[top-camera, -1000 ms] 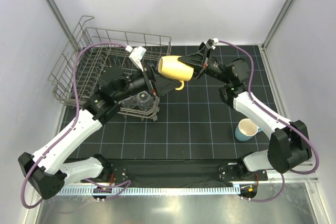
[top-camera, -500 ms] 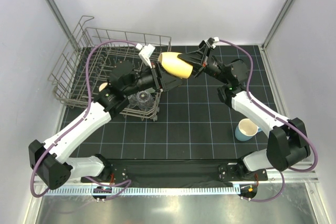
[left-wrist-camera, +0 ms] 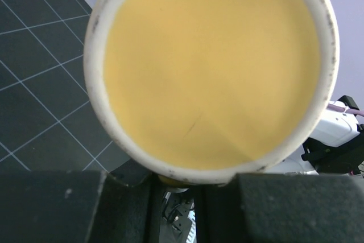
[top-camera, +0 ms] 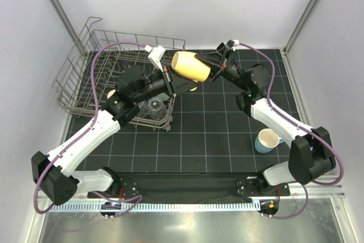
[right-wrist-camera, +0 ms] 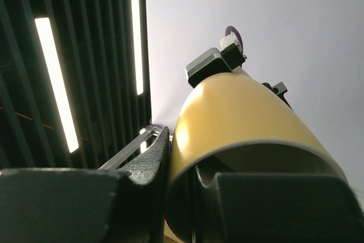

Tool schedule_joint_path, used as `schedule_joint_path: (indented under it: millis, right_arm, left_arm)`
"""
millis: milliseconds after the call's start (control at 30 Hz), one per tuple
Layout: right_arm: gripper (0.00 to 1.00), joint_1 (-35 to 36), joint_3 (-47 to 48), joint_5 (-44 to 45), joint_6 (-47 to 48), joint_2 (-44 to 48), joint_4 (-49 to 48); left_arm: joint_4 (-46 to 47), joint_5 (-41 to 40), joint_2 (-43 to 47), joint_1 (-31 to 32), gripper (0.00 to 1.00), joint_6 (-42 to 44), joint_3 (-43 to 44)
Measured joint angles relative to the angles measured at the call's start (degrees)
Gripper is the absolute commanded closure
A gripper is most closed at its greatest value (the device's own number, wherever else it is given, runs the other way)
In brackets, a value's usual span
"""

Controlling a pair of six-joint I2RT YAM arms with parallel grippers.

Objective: Load the cups into the dish rack

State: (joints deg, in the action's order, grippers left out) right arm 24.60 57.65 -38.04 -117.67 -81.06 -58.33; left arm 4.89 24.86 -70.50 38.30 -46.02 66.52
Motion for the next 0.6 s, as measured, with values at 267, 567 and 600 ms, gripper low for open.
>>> schedule_joint_path:
  millis: [267, 567, 600]
  right_arm:
    - [0.61, 0.3, 0.2, -1.3, 0.7, -0.3, 0.1]
    - [0.45, 0.8, 2.0, -6.5, 2.0, -0.6, 3.3]
    - [0.45, 0.8, 2.0, -6.9, 2.0, -0.6, 3.8]
  left_arm:
    - [1.2, 0.5, 0.1, 0.5, 1.00, -1.4, 0.0]
    - [0.3, -0.7, 1.9, 0.8, 1.00, -2.1, -1.4]
    - [0.1, -0.9, 2.3, 0.8, 1.00, -2.0, -1.6]
